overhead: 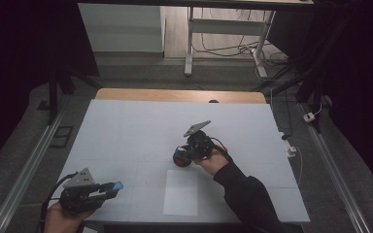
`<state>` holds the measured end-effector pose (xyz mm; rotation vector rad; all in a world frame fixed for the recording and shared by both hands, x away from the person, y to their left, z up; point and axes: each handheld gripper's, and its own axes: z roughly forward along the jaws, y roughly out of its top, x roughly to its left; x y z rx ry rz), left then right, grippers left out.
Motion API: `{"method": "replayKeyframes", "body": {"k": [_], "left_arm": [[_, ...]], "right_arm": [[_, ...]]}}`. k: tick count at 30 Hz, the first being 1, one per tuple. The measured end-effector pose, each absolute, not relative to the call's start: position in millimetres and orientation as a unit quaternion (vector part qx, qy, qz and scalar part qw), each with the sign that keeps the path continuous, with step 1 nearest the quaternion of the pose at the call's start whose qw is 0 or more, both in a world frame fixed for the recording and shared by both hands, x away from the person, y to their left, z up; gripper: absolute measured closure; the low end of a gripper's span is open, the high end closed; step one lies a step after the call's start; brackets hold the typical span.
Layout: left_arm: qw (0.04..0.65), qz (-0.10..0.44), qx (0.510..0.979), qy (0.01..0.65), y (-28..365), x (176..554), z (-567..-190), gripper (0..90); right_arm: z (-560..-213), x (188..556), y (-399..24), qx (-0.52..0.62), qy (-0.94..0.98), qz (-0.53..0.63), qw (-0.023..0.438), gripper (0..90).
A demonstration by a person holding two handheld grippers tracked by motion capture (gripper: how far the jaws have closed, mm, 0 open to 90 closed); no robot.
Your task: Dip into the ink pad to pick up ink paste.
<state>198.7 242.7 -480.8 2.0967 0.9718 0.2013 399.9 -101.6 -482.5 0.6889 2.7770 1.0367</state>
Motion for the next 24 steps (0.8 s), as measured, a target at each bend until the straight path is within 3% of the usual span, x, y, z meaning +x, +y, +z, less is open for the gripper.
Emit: {"method": "replayKeyframes", "body": {"k": [9, 24], "left_arm": [[0.399, 0.078, 0.829, 0.384, 242.7, 199.1, -480.9, 69.0], [0.407, 0.064, 0.823, 0.391, 245.8, 201.2, -481.7, 69.0]], "right_arm": [[-481.0, 392.5, -96.2, 0.208, 0.919, 0.326, 0.079, 70.4], [-479.3, 392.4, -96.9, 0.201, 0.920, 0.326, 0.080, 70.0]]}}
